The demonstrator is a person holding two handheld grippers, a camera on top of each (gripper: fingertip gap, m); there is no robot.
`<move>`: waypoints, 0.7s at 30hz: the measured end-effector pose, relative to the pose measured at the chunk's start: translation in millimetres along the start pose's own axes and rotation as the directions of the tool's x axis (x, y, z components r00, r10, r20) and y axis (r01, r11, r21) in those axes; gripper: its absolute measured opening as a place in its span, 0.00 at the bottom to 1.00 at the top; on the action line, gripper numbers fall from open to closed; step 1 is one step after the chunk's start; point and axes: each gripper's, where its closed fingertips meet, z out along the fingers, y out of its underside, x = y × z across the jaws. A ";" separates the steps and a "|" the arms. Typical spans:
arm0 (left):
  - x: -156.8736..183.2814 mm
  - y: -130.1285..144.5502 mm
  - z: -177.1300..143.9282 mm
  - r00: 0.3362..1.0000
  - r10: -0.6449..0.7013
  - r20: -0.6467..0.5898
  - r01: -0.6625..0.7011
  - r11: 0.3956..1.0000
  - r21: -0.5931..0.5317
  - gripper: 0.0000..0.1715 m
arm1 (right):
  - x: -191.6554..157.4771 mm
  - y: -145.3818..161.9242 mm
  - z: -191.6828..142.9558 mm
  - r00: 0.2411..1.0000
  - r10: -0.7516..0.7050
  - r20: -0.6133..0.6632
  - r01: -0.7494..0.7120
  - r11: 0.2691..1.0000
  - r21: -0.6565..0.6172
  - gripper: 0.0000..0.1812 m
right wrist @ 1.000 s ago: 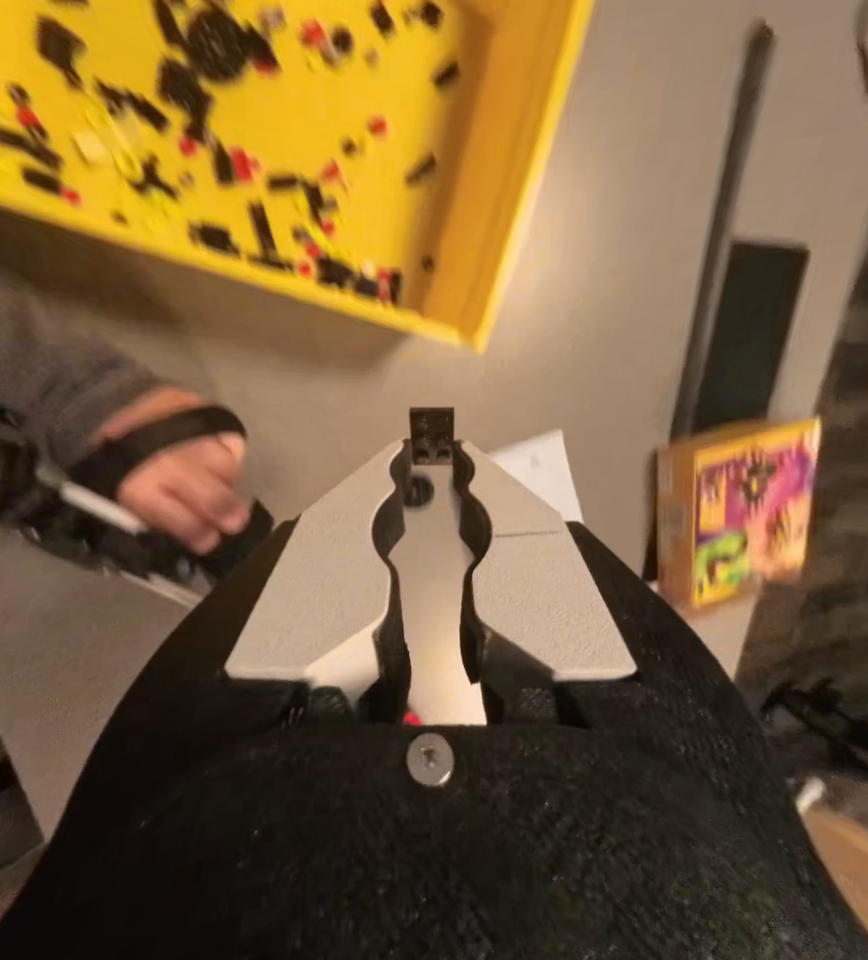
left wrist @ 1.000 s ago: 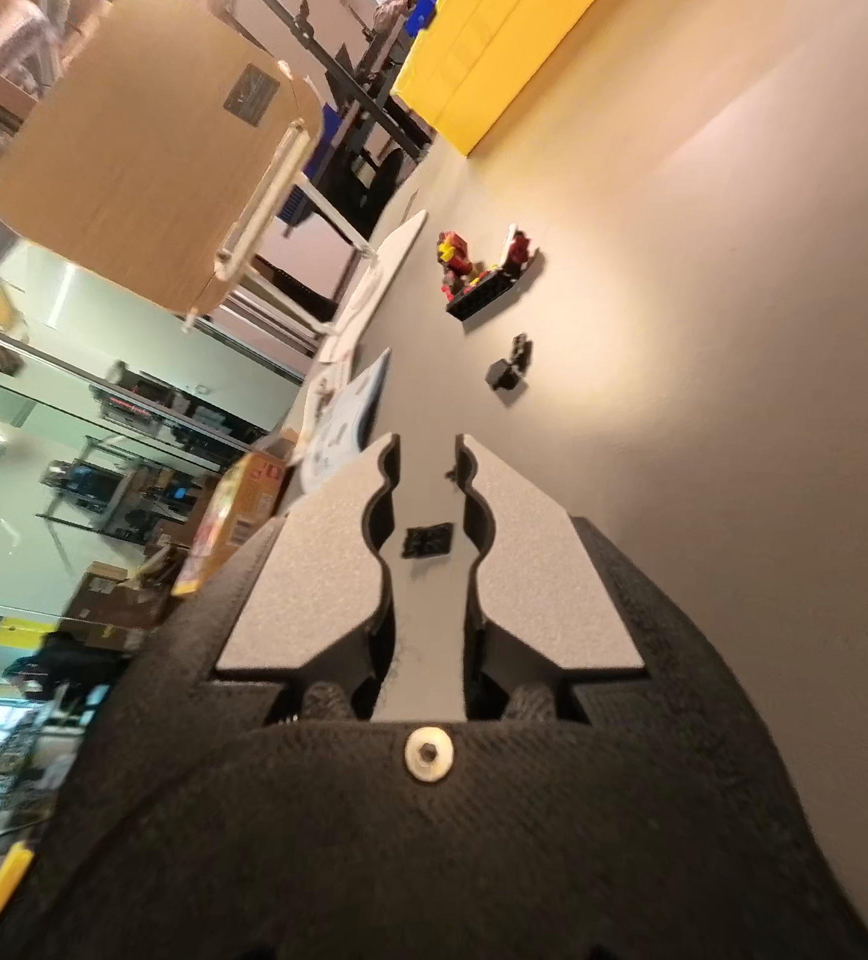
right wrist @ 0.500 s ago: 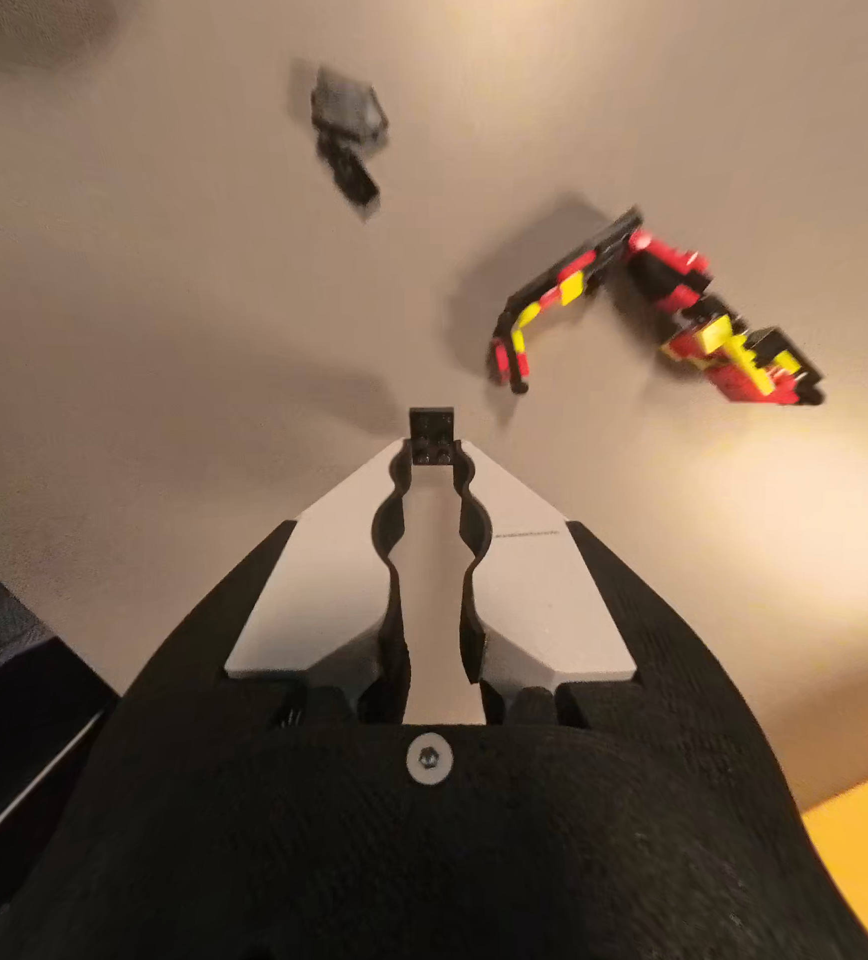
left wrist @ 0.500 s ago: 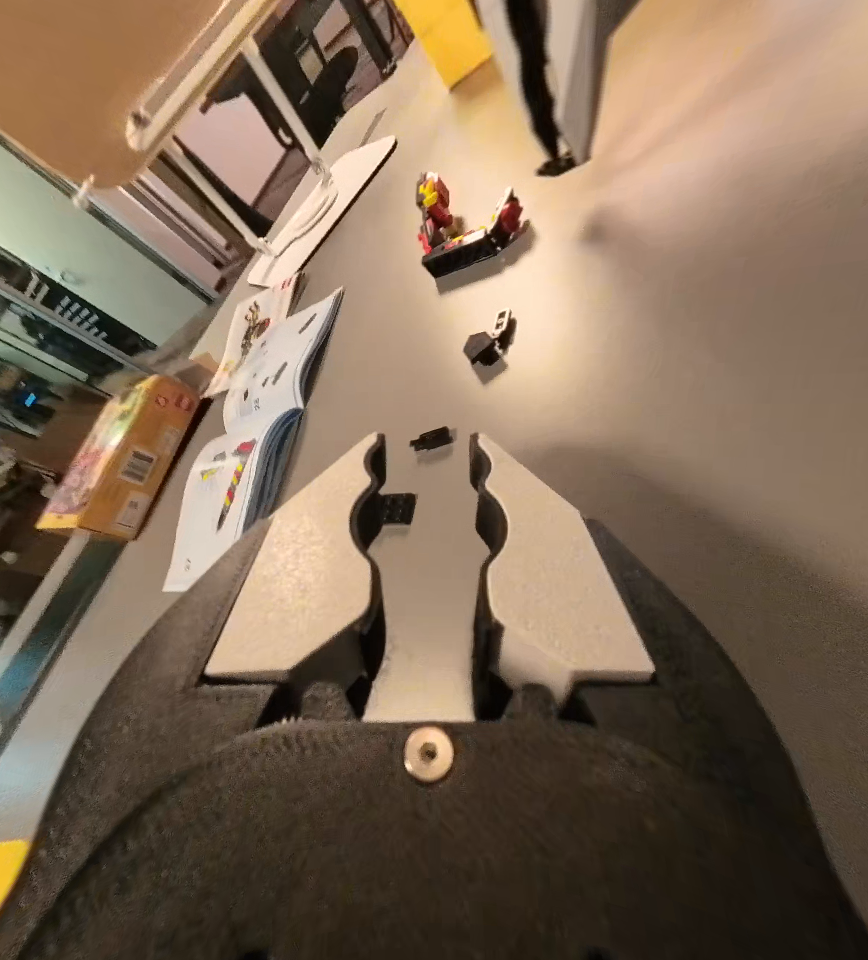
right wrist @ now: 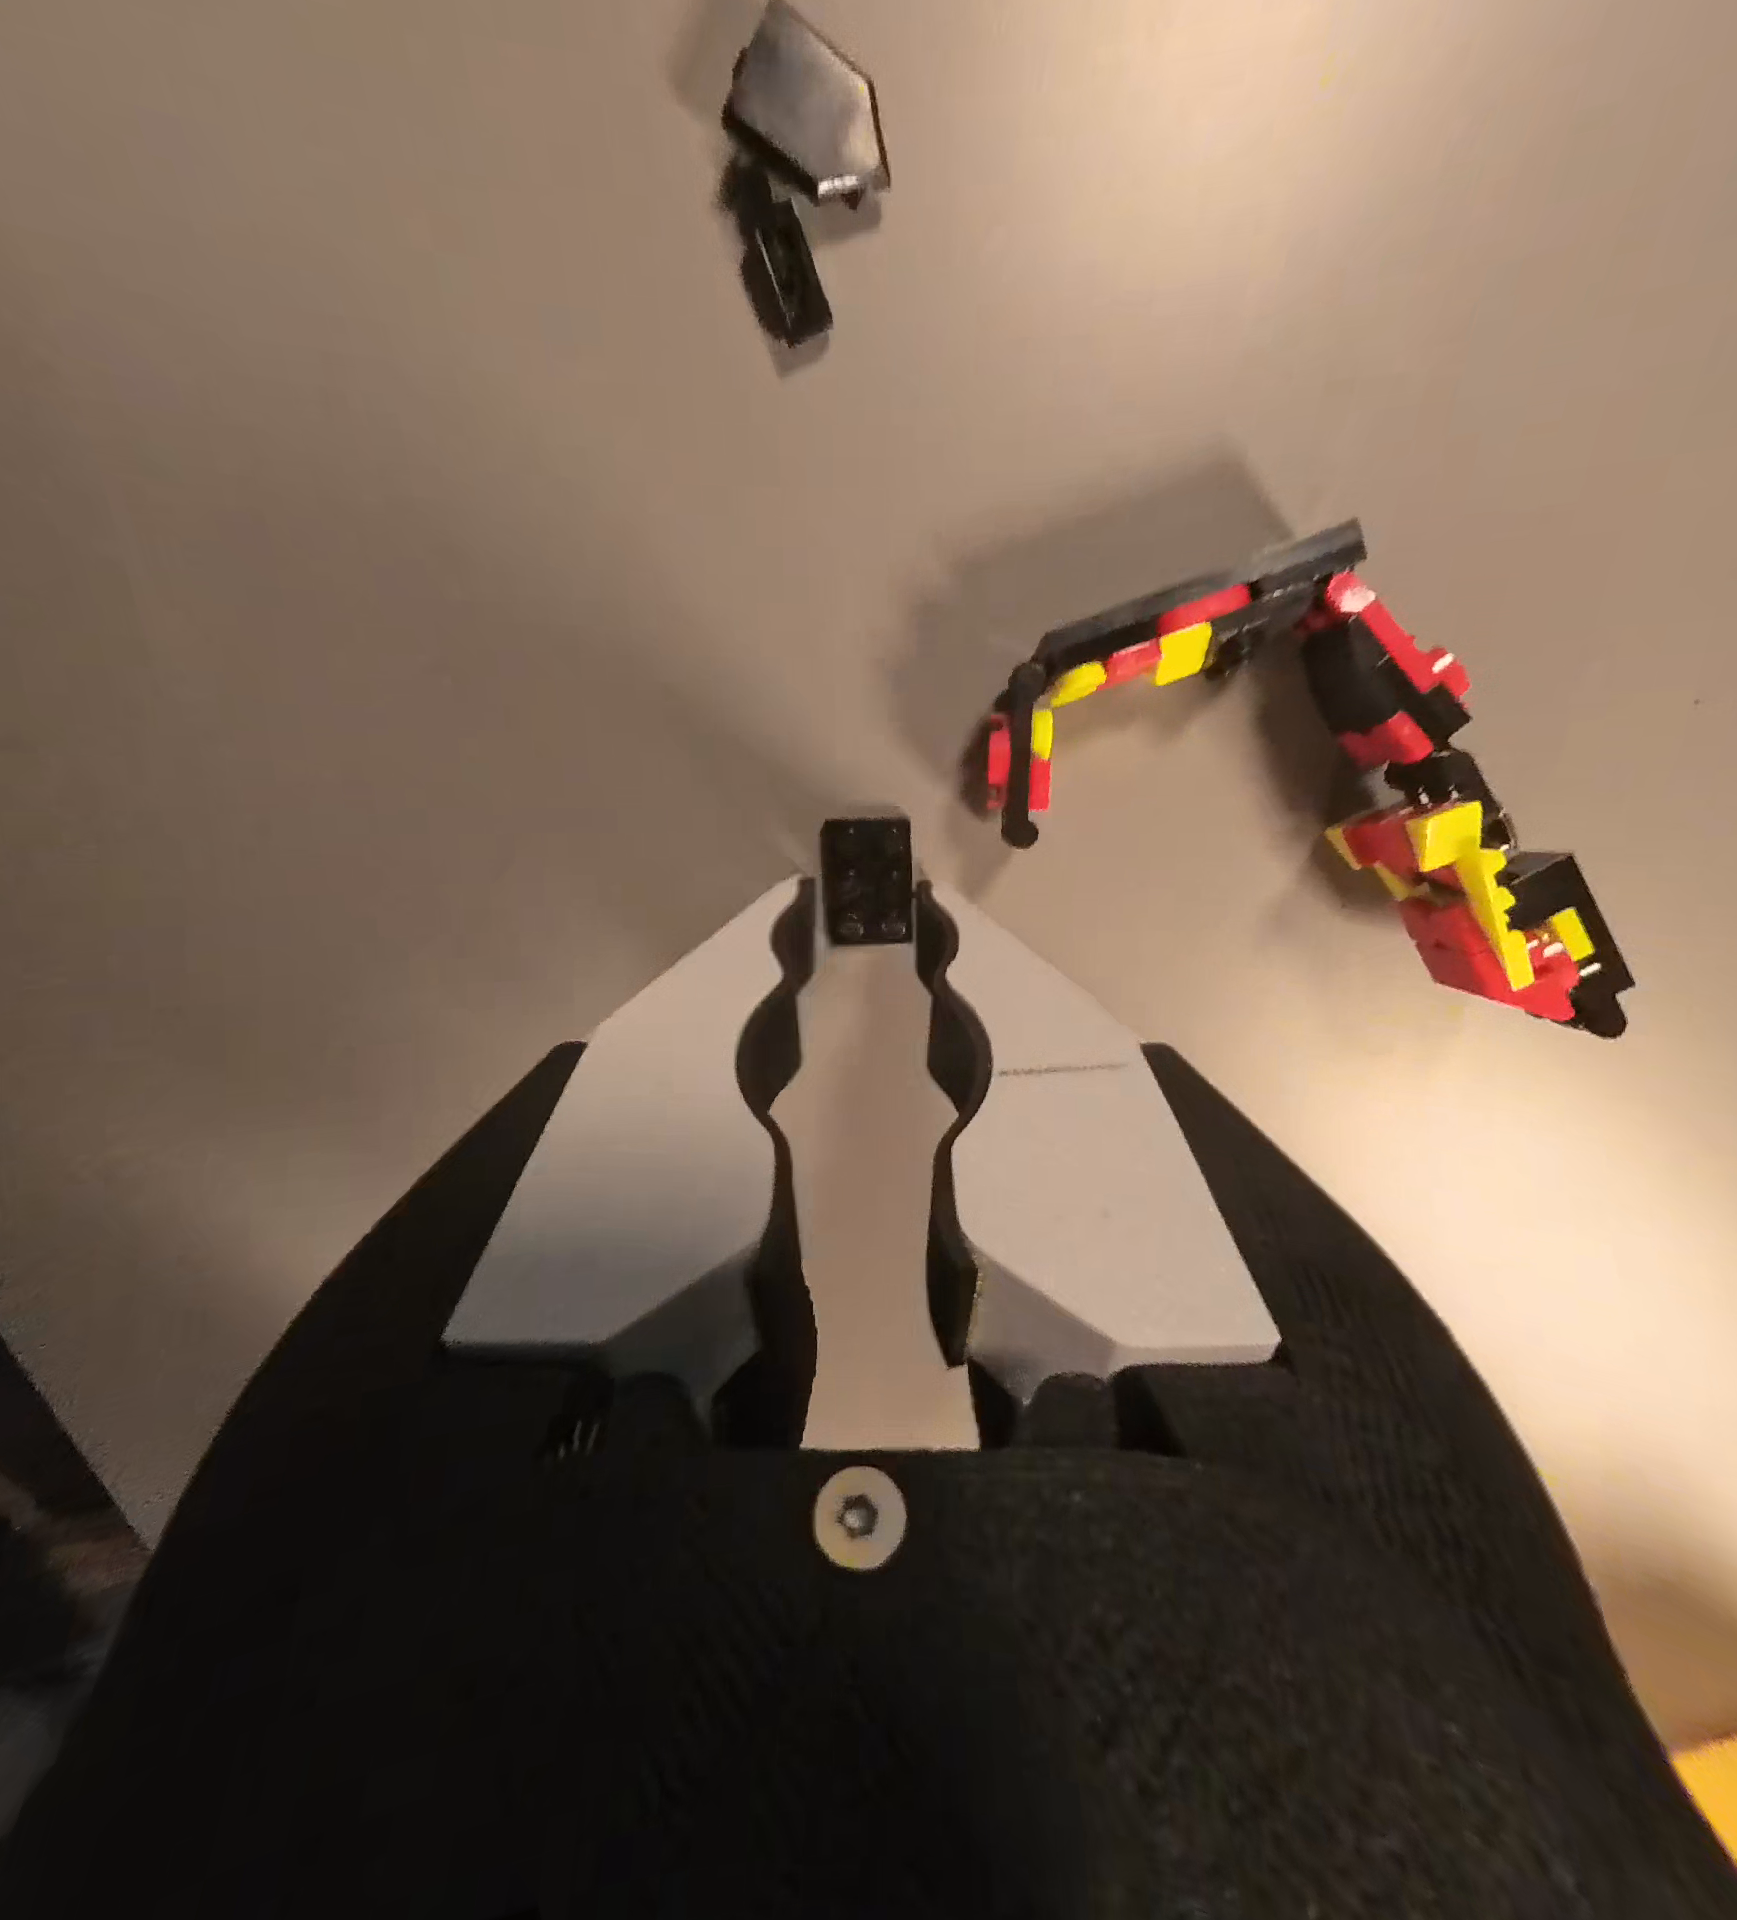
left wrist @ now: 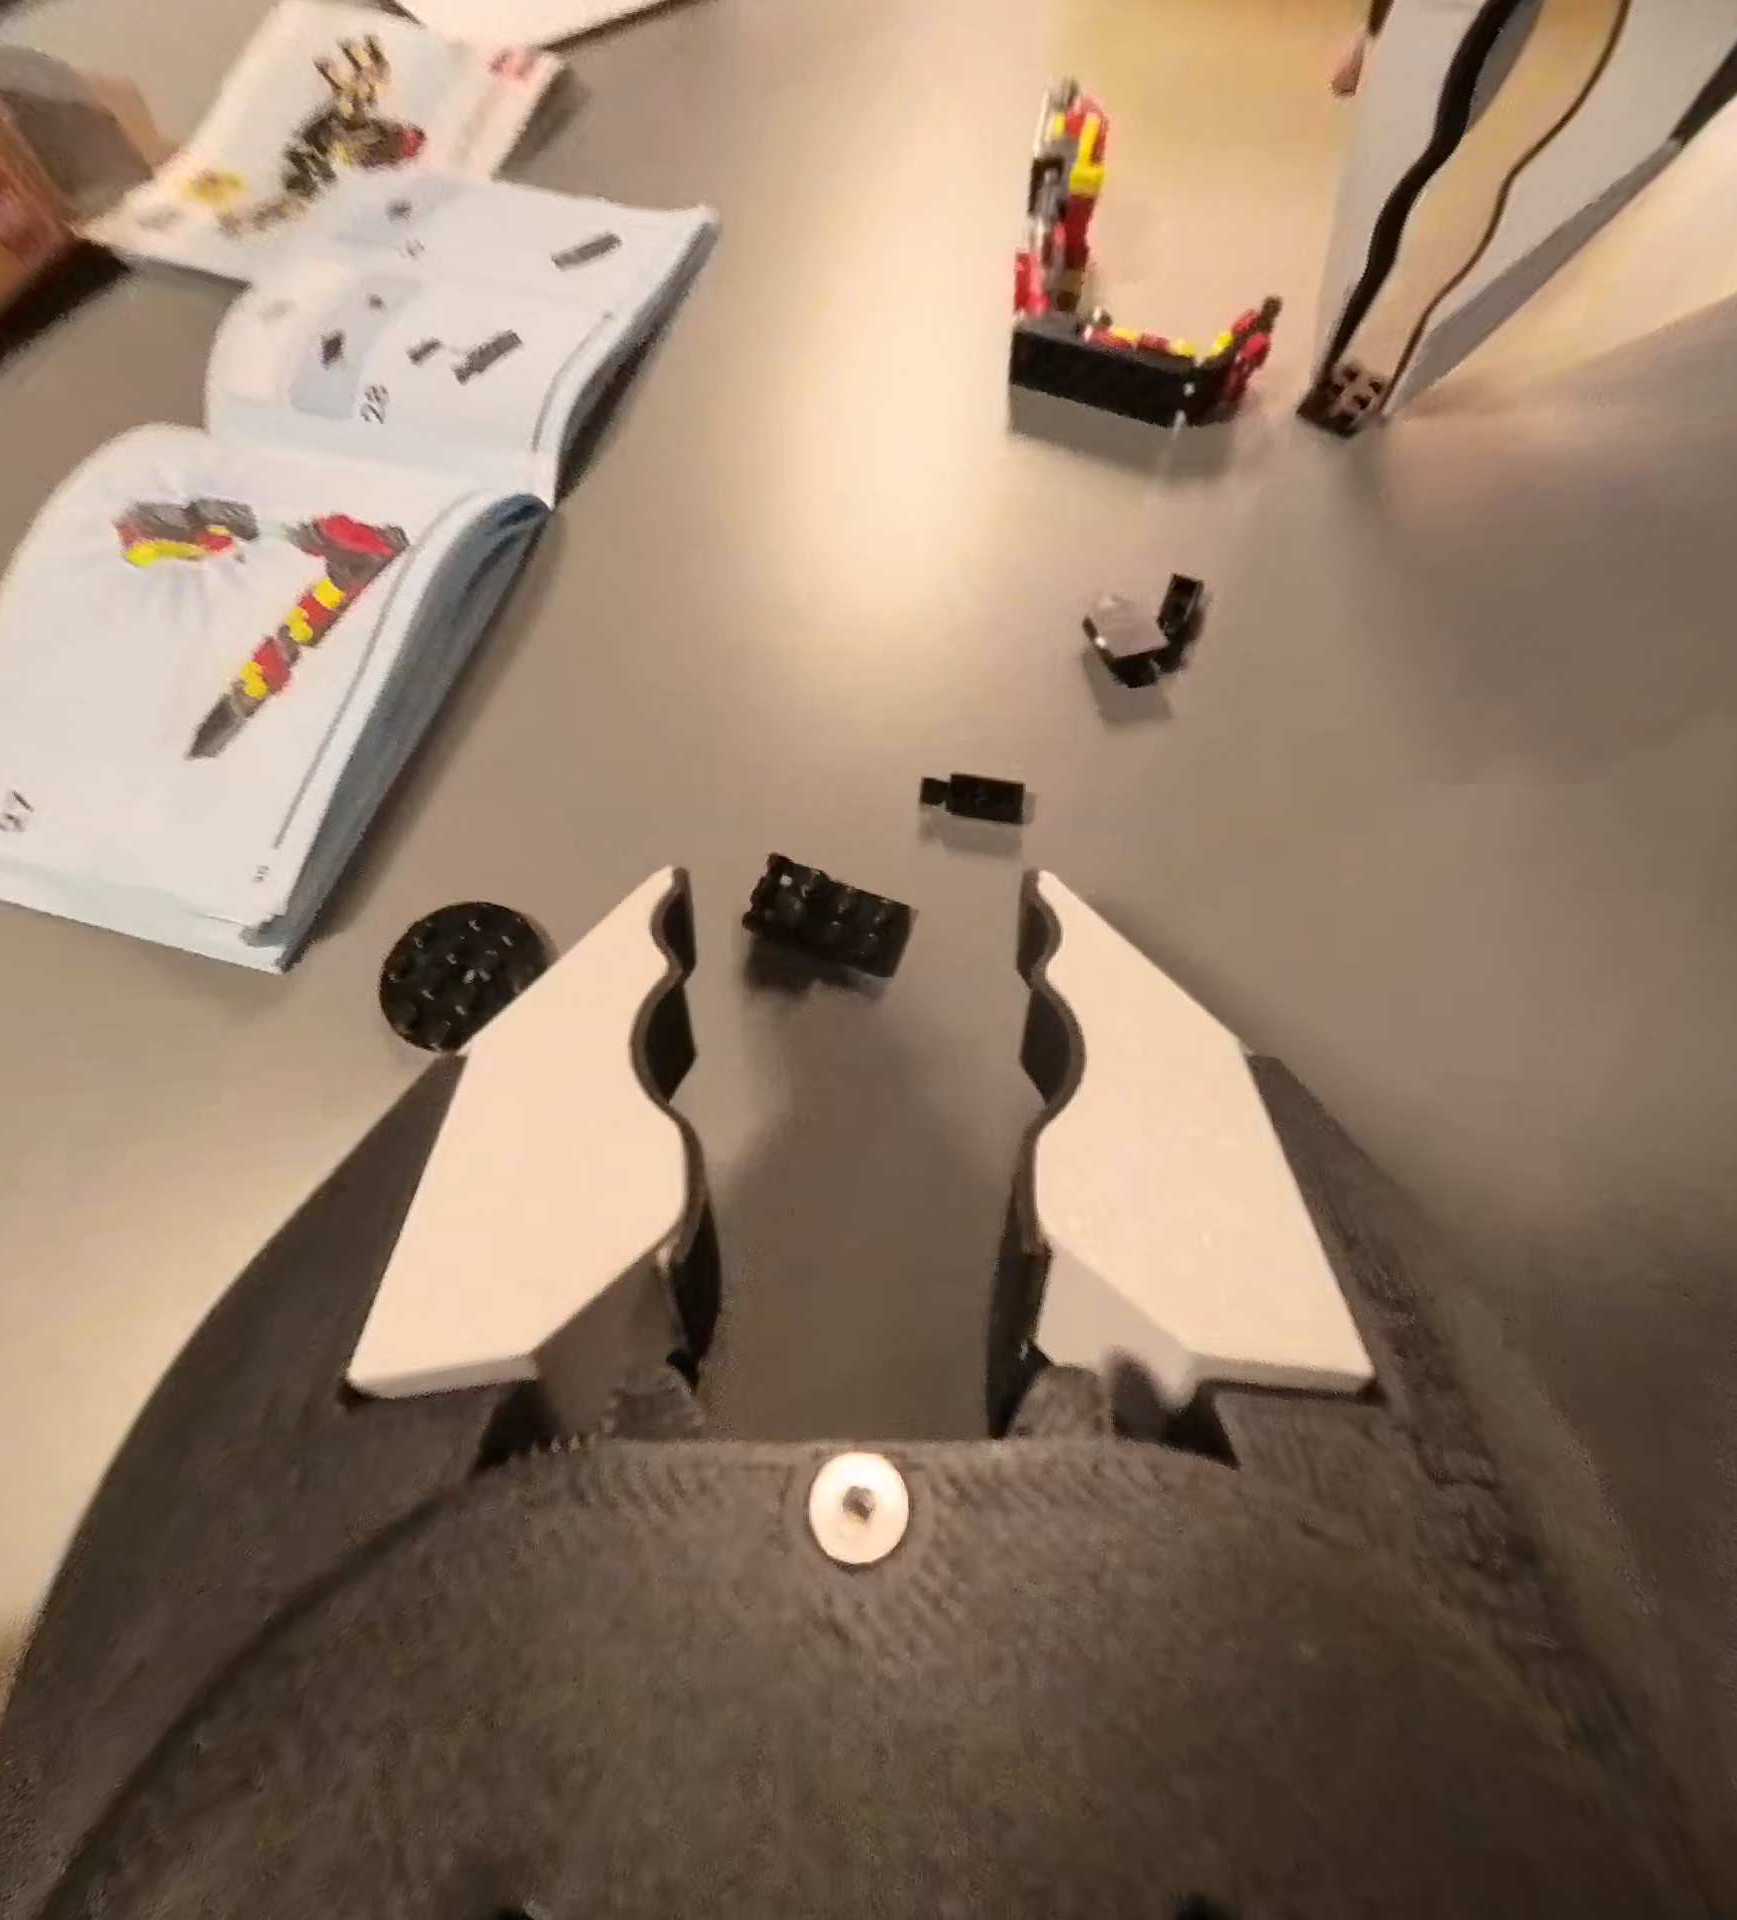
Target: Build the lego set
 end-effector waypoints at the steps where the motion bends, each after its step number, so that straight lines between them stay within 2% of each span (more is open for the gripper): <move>1: 0.7 3.0 2.0 1.000 0.003 -0.016 -0.003 1.000 -0.024 0.37 | -1.8 -0.6 0.0 1.000 -0.001 0.009 0.001 1.000 0.006 0.13; 2: 1.8 5.7 3.7 1.000 0.006 -0.031 -0.007 0.999 -0.045 0.37 | -3.8 -0.1 -1.2 1.000 -0.001 0.016 0.001 1.000 0.005 0.18; 5: 6.6 8.6 5.1 0.998 0.026 -0.058 -0.030 0.997 -0.064 0.36 | -0.7 -12.0 -11.8 1.000 0.002 -0.025 -0.001 0.997 0.073 0.22; 11: 16.2 12.9 3.9 0.991 0.107 -0.079 -0.113 0.991 -0.076 0.29 | 17.5 -72.0 -29.0 0.981 0.093 -0.173 -0.032 0.944 0.327 0.23; 14: 21.0 17.6 -2.7 0.988 0.117 -0.097 -0.125 0.989 -0.076 0.27 | 8.0 -104.8 -18.2 0.979 0.112 -0.172 -0.028 0.902 0.431 0.23; 17: 26.3 23.2 -9.8 0.983 0.117 -0.140 -0.129 0.988 -0.081 0.26 | -24.3 -147.0 -3.8 0.991 0.110 -0.070 -0.052 0.823 0.566 0.22; 19: 27.4 26.3 -13.3 0.981 0.107 -0.163 -0.122 0.989 -0.087 0.25 | -41.4 -163.9 14.7 0.994 0.096 -0.043 -0.055 0.822 0.566 0.21; 21: 26.3 27.9 -15.7 0.980 0.099 -0.171 -0.116 0.989 -0.088 0.22 | -42.0 -171.3 32.6 0.991 0.089 -0.103 -0.023 0.854 0.520 0.21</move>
